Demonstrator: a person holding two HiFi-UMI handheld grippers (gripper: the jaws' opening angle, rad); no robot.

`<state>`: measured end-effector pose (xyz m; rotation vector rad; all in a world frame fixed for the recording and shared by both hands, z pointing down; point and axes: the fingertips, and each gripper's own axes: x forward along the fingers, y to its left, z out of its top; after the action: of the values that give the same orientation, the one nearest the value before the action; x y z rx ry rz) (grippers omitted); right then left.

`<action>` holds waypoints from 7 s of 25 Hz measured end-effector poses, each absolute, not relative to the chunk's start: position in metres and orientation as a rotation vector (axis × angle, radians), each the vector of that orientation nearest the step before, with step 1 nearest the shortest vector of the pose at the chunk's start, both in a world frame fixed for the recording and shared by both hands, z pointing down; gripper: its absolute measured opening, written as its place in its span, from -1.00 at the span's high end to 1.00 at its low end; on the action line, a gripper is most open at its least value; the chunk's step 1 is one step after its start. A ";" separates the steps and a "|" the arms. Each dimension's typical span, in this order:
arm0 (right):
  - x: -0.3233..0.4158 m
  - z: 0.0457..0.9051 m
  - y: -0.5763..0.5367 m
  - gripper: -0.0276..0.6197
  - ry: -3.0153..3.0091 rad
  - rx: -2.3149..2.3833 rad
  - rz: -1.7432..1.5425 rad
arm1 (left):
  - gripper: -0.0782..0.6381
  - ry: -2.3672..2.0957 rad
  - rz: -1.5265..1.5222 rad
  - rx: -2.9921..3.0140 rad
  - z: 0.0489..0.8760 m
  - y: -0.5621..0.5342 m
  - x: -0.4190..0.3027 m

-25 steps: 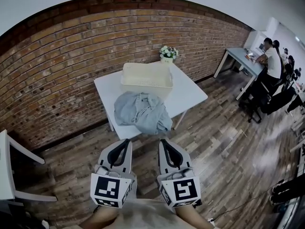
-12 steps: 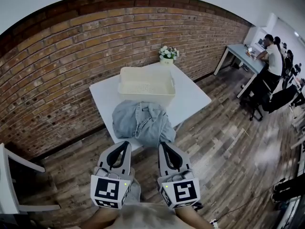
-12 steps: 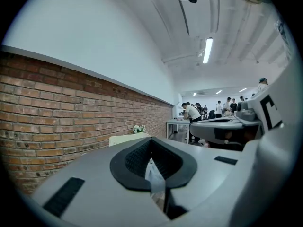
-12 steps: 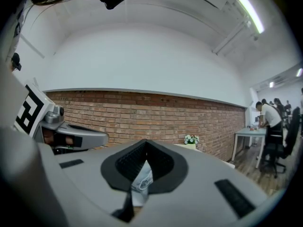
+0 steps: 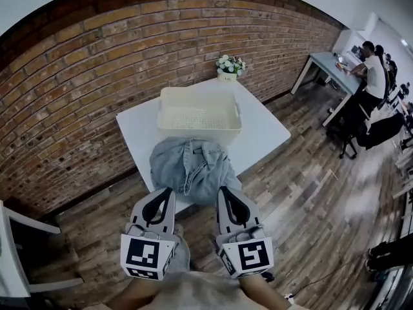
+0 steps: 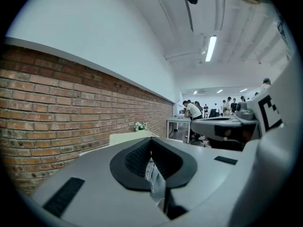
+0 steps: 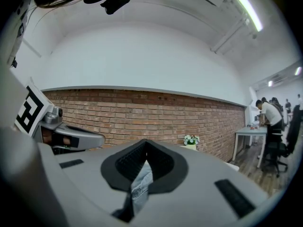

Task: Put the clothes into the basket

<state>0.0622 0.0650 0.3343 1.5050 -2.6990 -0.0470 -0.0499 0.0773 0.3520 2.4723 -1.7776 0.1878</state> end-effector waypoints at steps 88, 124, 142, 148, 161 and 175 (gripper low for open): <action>0.097 0.532 -0.103 -0.43 -2.280 1.287 0.506 | -0.47 -1.103 0.547 2.249 0.551 -0.107 -0.111; 0.071 0.640 -0.101 -0.72 -2.062 0.775 1.149 | -0.65 -0.812 0.909 2.001 0.648 -0.099 -0.080; 0.061 0.616 -0.097 -0.29 -2.208 0.790 0.920 | 0.11 -0.726 0.875 2.163 0.625 -0.086 -0.043; 0.058 0.599 -0.092 -0.13 -2.238 0.803 0.783 | 0.24 -0.842 0.873 2.236 0.609 -0.082 -0.045; 0.056 0.546 -0.096 -0.06 -2.378 0.901 0.603 | 0.31 -1.037 0.856 2.429 0.545 -0.088 -0.048; 0.056 0.464 -0.116 -0.04 -2.497 1.041 0.213 | 0.31 -1.269 0.719 2.625 0.464 -0.107 -0.048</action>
<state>0.0556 -0.1160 0.4639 1.0408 -2.4975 0.2134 -0.0478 -0.1069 0.4643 2.6252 -1.2686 0.7189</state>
